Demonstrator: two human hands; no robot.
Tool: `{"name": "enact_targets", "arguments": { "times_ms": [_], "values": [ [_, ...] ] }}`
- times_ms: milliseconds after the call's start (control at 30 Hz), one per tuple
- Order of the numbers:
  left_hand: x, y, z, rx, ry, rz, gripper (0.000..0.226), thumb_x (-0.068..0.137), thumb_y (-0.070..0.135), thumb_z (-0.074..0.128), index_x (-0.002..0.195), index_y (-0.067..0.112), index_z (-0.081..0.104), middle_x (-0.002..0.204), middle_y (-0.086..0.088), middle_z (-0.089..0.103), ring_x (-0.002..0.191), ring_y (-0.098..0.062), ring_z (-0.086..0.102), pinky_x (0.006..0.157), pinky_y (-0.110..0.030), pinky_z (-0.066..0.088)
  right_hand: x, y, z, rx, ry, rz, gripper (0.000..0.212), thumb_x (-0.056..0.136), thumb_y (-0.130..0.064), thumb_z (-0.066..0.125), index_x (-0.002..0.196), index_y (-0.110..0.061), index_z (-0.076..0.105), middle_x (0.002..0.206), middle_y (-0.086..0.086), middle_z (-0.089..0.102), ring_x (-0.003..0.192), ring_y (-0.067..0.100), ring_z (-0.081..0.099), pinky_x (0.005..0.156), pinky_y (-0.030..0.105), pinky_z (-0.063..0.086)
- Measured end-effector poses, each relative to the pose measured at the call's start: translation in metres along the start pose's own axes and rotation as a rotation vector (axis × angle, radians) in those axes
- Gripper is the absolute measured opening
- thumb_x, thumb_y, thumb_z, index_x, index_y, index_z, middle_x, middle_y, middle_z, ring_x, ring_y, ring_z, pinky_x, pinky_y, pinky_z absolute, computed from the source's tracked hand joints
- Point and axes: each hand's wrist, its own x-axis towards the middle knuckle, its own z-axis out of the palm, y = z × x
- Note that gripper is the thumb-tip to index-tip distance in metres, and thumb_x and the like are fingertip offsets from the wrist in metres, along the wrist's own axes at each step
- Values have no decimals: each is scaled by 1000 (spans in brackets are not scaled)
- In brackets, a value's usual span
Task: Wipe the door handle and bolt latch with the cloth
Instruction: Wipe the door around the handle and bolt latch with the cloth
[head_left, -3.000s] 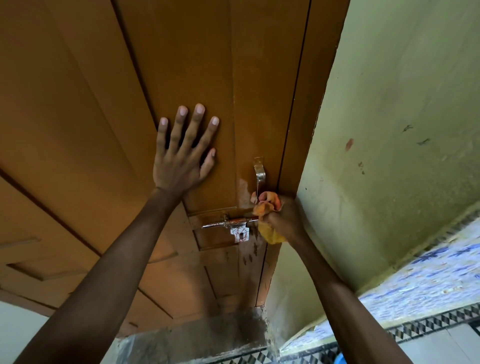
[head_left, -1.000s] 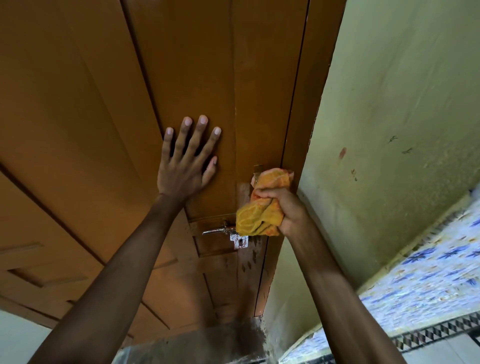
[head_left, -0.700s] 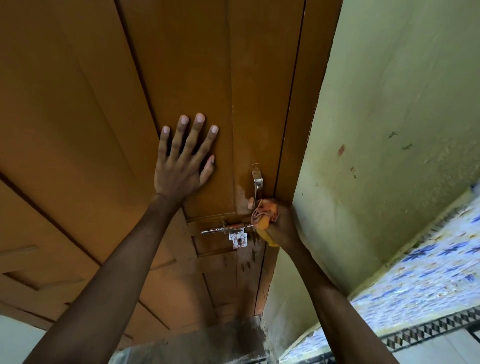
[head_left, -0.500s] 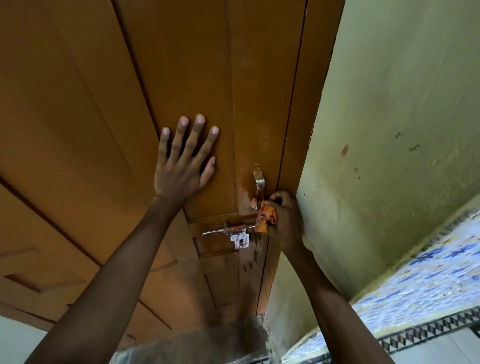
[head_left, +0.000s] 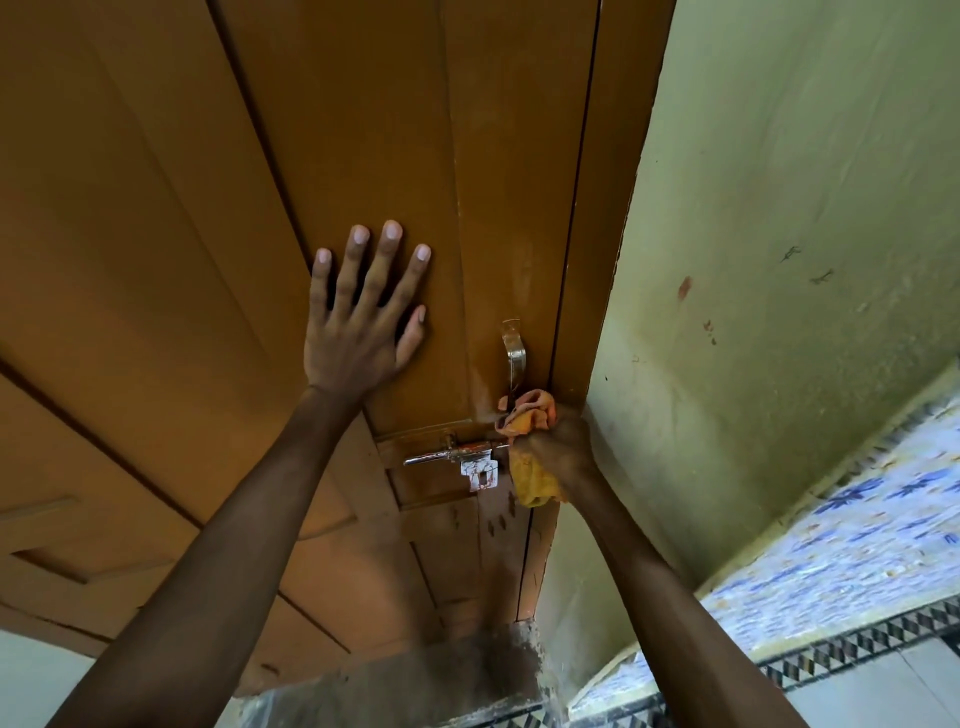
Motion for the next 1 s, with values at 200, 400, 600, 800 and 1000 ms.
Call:
{"name": "enact_targets", "arguments": {
  "times_ms": [200,400,600,800,1000],
  "values": [
    [-2,3,-1,1,-6,-4,63,100,47,51,156,24,35,159,-9,33,154,-24,3,121,-50,16,-21,9,-1,667,9,441,40,80,-10,74,117,-4,60,111,14,65,92,32,66,81,44,56],
    [-1,2,0,-1,-8,-9,63,101,47,50,157,23,34,158,-10,37,154,-24,2,122,-50,15,-19,-8,12,867,-53,576,43,88,3,58,131,1,52,131,24,57,119,43,56,89,52,47],
    [-2,2,0,15,-7,-14,62,101,47,50,156,23,35,159,-8,29,154,-24,-1,123,-49,11,-27,-8,15,864,-67,543,37,93,-2,54,130,0,52,132,24,56,122,43,53,102,55,42],
    [-2,2,0,5,-21,-11,65,101,47,50,158,23,30,160,-8,27,154,-24,-2,121,-50,15,-38,-22,8,870,-1,533,32,90,-6,60,122,-1,59,124,24,62,114,42,60,100,55,46],
    [-1,2,-1,0,-29,-10,64,101,47,50,158,23,30,157,-11,38,154,-24,-2,121,-51,15,-36,-46,5,845,43,455,27,89,-14,66,114,-5,64,115,19,68,100,35,67,93,51,52]
  ]
}}
